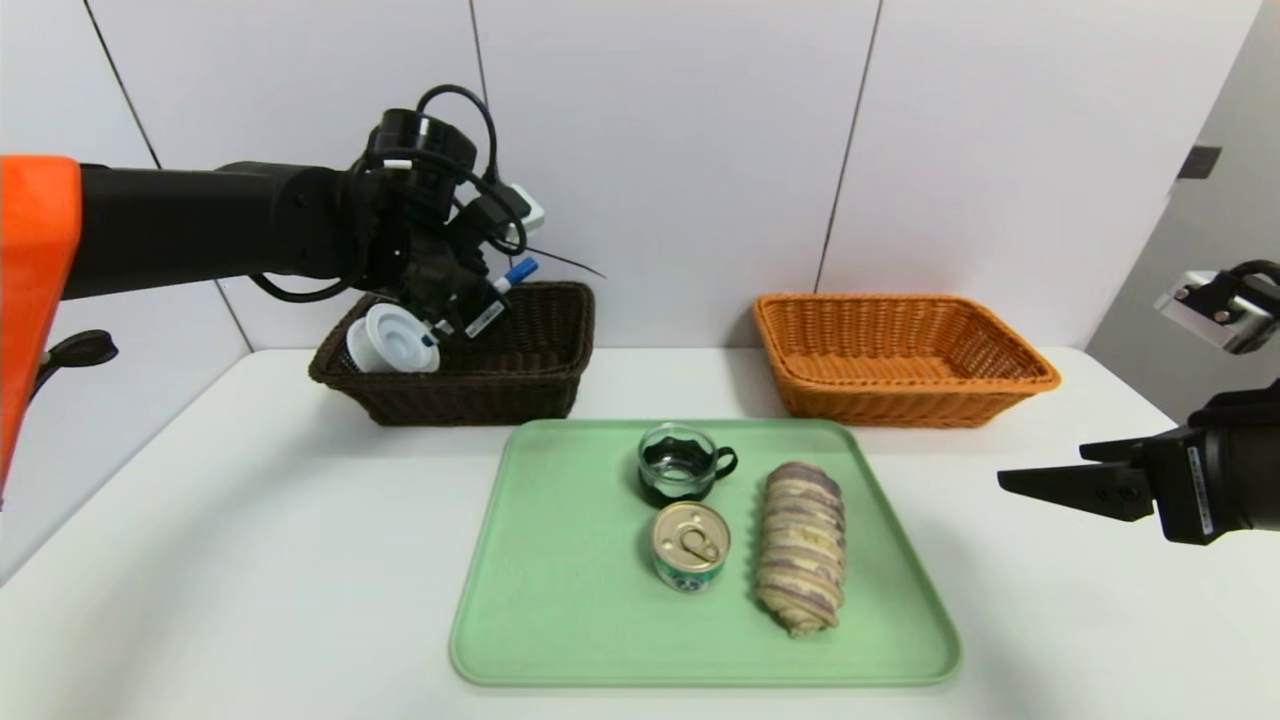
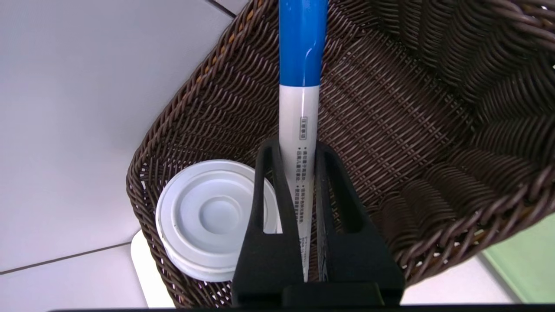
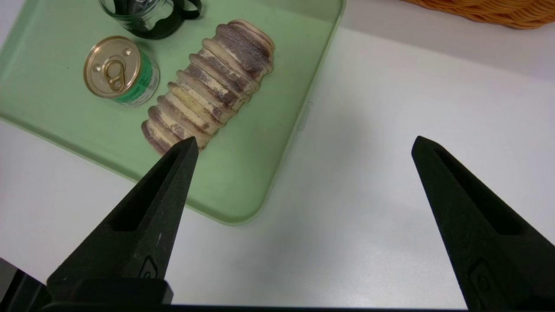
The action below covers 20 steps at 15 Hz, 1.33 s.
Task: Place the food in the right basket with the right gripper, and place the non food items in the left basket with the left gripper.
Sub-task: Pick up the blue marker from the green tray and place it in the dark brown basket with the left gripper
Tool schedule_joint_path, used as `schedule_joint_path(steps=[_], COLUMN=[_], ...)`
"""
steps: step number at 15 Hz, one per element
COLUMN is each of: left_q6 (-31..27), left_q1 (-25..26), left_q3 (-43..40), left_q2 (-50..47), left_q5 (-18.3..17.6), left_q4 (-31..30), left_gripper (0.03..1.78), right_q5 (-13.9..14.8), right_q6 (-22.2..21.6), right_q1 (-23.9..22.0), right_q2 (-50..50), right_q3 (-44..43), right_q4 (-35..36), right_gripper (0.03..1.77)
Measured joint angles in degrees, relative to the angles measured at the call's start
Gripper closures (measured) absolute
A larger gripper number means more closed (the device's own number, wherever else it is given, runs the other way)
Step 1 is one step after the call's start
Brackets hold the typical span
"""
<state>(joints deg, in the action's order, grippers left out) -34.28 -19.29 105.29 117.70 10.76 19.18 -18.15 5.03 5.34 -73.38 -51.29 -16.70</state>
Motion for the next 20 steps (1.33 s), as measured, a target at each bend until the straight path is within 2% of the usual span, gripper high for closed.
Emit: schedule_joint_path(steps=[5, 8, 11, 13, 17, 20], left_q6=[-0.5, -0.39, -0.11, 0.74, 7.55, 17.05], left_q1=[0.27, 0.38, 0.46, 0.83, 0.99, -0.98], left_q3=[0.69, 1.82, 3.3, 5.05, 7.14, 7.11], left_q2=[2.04, 2.73, 2.94, 2.73, -0.33, -3.71], left_q5=[0.06, 0.87, 1.8, 1.83, 1.91, 1.99], left_q4=[-0.22, -0.2, -0.13, 0.11, 3.01, 8.91], left_gripper=[1.65, 1.18, 0.84, 0.67, 0.45, 0.34], right_q5=[0.02, -0.01, -0.01, -0.01, 0.05, 0.1], right_q6=[-0.07, -0.07, -0.09, -0.11, -0.24, -0.24], right_q1=[0.0, -0.07, -0.09, -0.11, -0.09, -0.07], right_q2=[-0.16, -0.13, -0.07, 0.02, 0.26, 0.34], right_q3=[0.1, 0.13, 0.22, 0.27, 0.55, 0.96], right_q4=[0.0, 0.02, 0.02, 0.02, -0.02, 0.0], right_gripper=[0.1, 0.1, 0.1, 0.1, 0.1, 0.1])
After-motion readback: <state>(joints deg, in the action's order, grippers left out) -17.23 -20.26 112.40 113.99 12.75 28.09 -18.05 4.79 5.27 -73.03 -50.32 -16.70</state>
